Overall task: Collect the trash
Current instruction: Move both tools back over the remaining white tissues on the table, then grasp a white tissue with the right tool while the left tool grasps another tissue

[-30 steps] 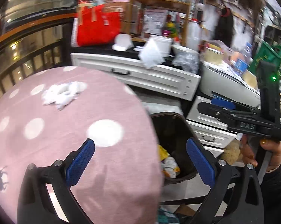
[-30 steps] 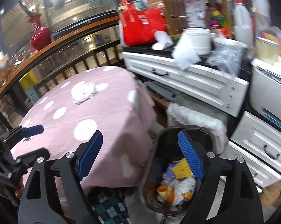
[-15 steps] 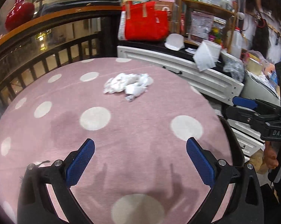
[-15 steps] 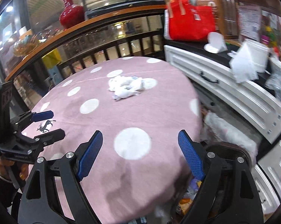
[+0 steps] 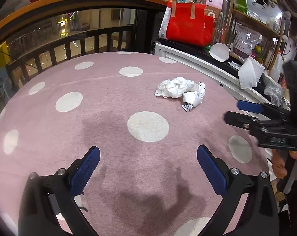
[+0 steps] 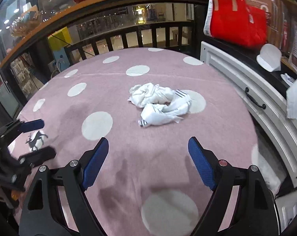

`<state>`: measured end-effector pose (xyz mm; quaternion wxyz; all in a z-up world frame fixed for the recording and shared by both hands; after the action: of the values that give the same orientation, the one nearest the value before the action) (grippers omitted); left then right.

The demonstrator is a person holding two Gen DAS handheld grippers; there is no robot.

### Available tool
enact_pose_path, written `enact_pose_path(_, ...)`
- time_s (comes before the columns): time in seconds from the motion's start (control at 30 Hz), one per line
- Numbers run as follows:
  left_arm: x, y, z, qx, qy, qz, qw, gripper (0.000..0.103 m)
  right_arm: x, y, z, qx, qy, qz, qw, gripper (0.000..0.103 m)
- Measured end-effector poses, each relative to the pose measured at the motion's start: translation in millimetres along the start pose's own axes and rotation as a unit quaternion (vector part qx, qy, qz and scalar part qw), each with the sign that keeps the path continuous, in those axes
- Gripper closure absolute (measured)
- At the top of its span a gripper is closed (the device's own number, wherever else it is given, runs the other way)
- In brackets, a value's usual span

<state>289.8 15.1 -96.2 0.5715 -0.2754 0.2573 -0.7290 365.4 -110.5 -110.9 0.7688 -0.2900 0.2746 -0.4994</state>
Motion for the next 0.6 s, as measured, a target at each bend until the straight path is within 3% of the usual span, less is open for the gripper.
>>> enact_pose_path(0.17,-7,5,0,-0.003,-0.002,-0.001,1.0000,0.006,3,49,17,-0.039,-0.004,-0.038,0.999,0.021)
enact_pose_path(0.27,-12,8,1,-0.005,-0.007,-0.001,1.0000,0.006,10,66,21,-0.054,0.001,-0.053,0.997,0.031)
enact_pose_path(0.43,-20,12,2,-0.009,-0.015,-0.002,0.9998,0.006,20,70,21,-0.053,-0.001,-0.073,0.996,0.062)
enact_pose_path(0.6,-22,18,3,-0.013,-0.014,-0.004,0.9998,0.006,26,52,19,-0.041,0.011,-0.062,0.997,0.065)
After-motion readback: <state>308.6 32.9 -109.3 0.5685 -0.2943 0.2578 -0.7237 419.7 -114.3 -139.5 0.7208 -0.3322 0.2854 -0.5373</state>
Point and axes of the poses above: each gripper's, at about its wrist camera, not at the fingertips, and y roughly the way its jaws point, x to its right, z to its top, the point moved 8 cm from there along y, roughly the way its jaws point, and after that the axes turned 1 degree about x, right-handed, at the moved point
